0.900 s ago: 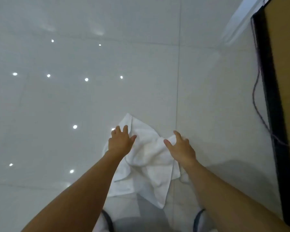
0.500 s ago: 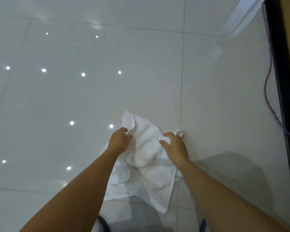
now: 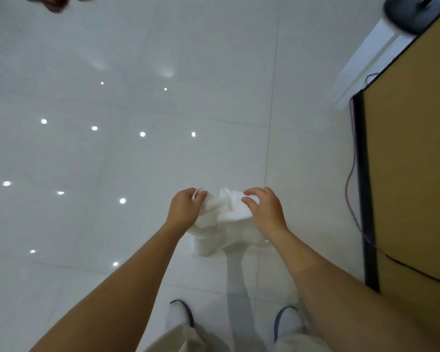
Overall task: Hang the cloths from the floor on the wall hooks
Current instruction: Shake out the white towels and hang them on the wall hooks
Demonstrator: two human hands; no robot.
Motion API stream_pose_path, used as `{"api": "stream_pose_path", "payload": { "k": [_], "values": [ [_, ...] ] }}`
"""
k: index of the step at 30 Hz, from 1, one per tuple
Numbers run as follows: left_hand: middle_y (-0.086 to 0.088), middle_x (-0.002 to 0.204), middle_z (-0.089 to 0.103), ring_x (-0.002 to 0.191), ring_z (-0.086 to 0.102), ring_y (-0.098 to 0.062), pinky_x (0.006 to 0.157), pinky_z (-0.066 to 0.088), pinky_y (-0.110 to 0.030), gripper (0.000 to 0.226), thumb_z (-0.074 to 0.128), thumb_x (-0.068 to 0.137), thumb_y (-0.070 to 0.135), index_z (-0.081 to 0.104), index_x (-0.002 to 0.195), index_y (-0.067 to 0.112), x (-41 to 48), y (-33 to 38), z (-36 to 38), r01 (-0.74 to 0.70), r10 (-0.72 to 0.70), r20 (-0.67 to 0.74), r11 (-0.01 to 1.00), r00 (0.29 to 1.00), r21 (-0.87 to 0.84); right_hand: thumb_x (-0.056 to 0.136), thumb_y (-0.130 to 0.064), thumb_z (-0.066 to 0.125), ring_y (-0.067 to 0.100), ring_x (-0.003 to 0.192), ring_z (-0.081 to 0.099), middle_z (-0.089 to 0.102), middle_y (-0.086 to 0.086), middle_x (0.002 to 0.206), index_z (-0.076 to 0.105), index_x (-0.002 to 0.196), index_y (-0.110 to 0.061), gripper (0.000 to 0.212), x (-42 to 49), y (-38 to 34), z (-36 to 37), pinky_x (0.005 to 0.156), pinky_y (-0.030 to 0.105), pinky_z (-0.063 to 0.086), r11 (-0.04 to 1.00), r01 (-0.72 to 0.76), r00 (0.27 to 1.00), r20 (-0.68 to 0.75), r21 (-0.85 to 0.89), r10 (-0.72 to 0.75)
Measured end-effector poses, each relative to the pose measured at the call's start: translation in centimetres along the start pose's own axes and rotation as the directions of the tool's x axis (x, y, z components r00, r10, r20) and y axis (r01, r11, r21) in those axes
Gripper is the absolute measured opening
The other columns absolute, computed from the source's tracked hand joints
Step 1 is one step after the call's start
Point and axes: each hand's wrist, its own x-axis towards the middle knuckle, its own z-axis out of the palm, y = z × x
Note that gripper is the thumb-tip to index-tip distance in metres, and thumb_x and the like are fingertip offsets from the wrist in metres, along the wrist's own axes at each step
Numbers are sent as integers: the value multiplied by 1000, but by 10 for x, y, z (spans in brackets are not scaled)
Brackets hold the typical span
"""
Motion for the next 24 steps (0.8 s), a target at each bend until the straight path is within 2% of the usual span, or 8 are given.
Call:
{"api": "stream_pose_path", "payload": {
  "k": [7,10,14,17,20,22,24],
  "values": [
    [-10,67,56,64,50,-17,60,39,-29,38,55,94,32,60,76,-1,-80,173,-176,-149,137,-98,980,986,-131,94,-24,62,7,92,48,51,-4,103,69,111,-16,20,-54,-211,-140,77,12,30,983,181,978,-105,2,-180],
    [-15,82,66,71,56,-20,64,44,-31,35,56,94,34,65,83,2,-109,233,-252,-224,200,-156,962,967,-154,94,-24,61,7,92,48,50,-5,104,69,112,-16,21,-78,-296,-192,77,13,30,969,248,954,-172,-4,-245],
    [-15,85,66,73,56,-18,66,45,-31,34,55,94,34,66,86,3,-141,300,-343,-329,286,-227,927,931,-180,94,-24,62,7,93,49,52,-6,104,70,109,-16,19,-114,-390,-248,81,15,32,940,340,900,-284,-14,-329],
    [-5,86,65,75,56,-16,68,46,-32,31,53,96,35,66,91,7,-162,342,-398,-405,355,-266,900,896,-162,93,-24,63,7,94,50,55,-3,105,70,108,-17,18,-136,-447,-279,81,14,34,910,414,842,-370,-25,-393],
    [-9,83,60,72,50,-17,63,40,-29,36,51,96,33,62,93,-2,-173,371,-436,-452,388,-307,876,869,-171,93,-24,63,7,94,51,54,-3,105,70,110,-16,20,-152,-486,-297,77,9,34,881,470,790,-417,-56,-449],
    [-11,82,52,72,45,-17,61,36,-28,38,50,96,30,58,92,-6,-174,387,-453,-461,389,-325,868,862,-185,94,-23,63,8,94,50,53,-2,105,69,113,-14,23,-157,-504,-304,81,13,35,862,495,762,-423,-107,-490],
    [-10,83,50,74,45,-18,61,36,-28,33,49,97,29,57,92,-3,-174,400,-466,-472,394,-339,861,854,-190,94,-24,63,9,94,49,52,0,106,68,117,-13,25,-158,-517,-311,84,16,35,846,510,741,-421,-157,-524]
  ]
}}
